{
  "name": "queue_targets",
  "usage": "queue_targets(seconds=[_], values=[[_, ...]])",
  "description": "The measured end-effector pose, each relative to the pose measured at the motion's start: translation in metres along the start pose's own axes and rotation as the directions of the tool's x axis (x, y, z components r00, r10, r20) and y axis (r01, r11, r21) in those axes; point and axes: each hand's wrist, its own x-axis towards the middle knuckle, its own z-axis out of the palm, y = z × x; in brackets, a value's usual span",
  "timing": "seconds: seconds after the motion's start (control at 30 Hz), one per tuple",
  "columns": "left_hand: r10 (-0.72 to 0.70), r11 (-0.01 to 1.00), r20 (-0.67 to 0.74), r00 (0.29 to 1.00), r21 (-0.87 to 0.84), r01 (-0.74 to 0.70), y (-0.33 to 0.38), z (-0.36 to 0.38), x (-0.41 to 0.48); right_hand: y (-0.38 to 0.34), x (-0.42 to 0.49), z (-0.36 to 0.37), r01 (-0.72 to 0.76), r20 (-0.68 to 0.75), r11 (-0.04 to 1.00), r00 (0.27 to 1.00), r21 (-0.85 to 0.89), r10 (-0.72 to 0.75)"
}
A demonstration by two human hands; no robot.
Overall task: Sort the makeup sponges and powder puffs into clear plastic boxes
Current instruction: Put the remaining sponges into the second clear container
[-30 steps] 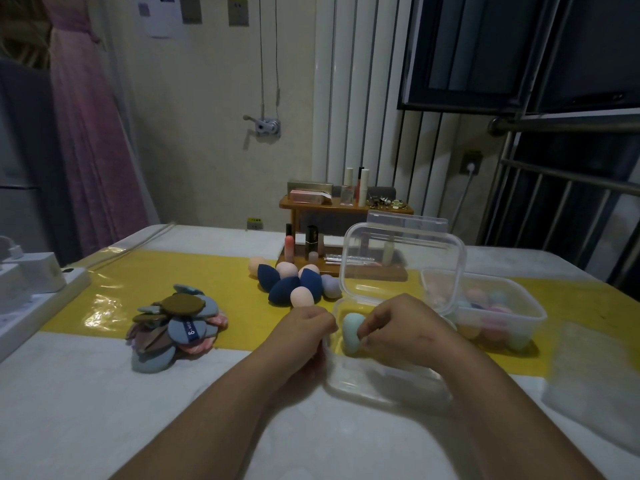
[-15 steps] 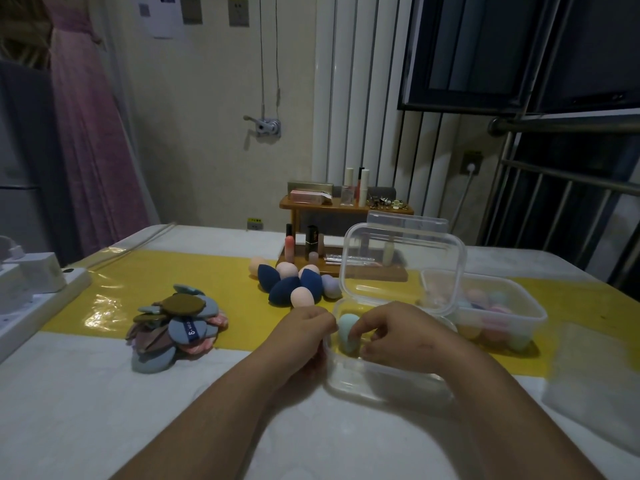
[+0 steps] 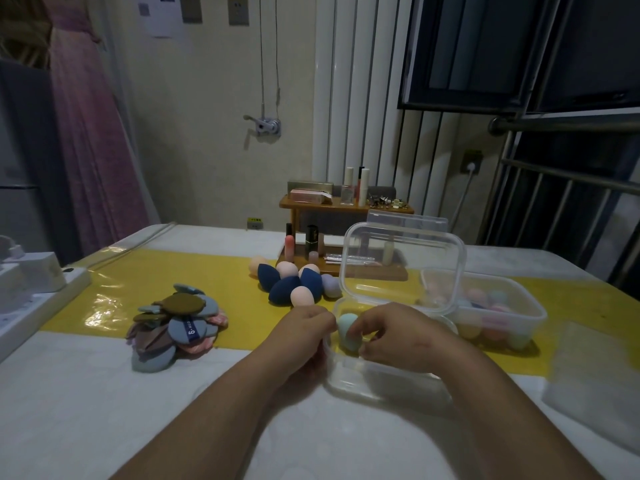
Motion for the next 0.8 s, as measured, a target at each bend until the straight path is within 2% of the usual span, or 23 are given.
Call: queue_targets(seconds=[0.33,0.47,0.53,0.6,0.67,0.73,0.77,0.8], values=[[-0.028,0.999,-0.022,0.999,-0.020,0.028,0.003,0.001,-0.004,0.000,-0.004,-0.011,-0.061,-0.036,0.979,0.997,0.193,0.070],[0.034,0.995,-0.065,0.997,0.099,-0.027,0.004,0.000,-0.003,0.007,-0.007,-0.011,-0.003,-0.218,0.992,0.975,0.129,0.031],[0.110,0.976,-0.076,0.991,0.196,-0.093,0.004,-0.003,-0.001,0.008,-0.007,-0.005,0.027,-0.373,0.992,0.927,0.120,0.020],[0.145,0.960,-0.064,0.987,0.251,-0.125,0.004,-0.006,0.000,0.007,-0.007,0.001,0.038,-0.458,0.996,0.889,0.075,0.000],[0.155,0.960,-0.070,0.985,0.245,-0.133,0.004,-0.009,0.001,0.007,-0.004,0.006,-0.006,-0.446,0.998,0.895,-0.055,-0.019],[0.212,0.958,-0.150,0.966,0.226,-0.175,0.005,-0.010,0.004,0.007,-0.004,0.004,-0.063,-0.421,0.988,0.907,-0.139,-0.001],[0.262,0.940,-0.226,0.938,0.280,-0.195,0.005,-0.012,0.006,0.008,-0.003,0.004,-0.078,-0.403,0.985,0.915,-0.153,0.010],[0.329,0.890,-0.311,0.892,0.419,-0.182,0.005,-0.014,0.009,0.008,-0.003,0.003,-0.084,-0.387,0.984,0.922,-0.158,0.017]])
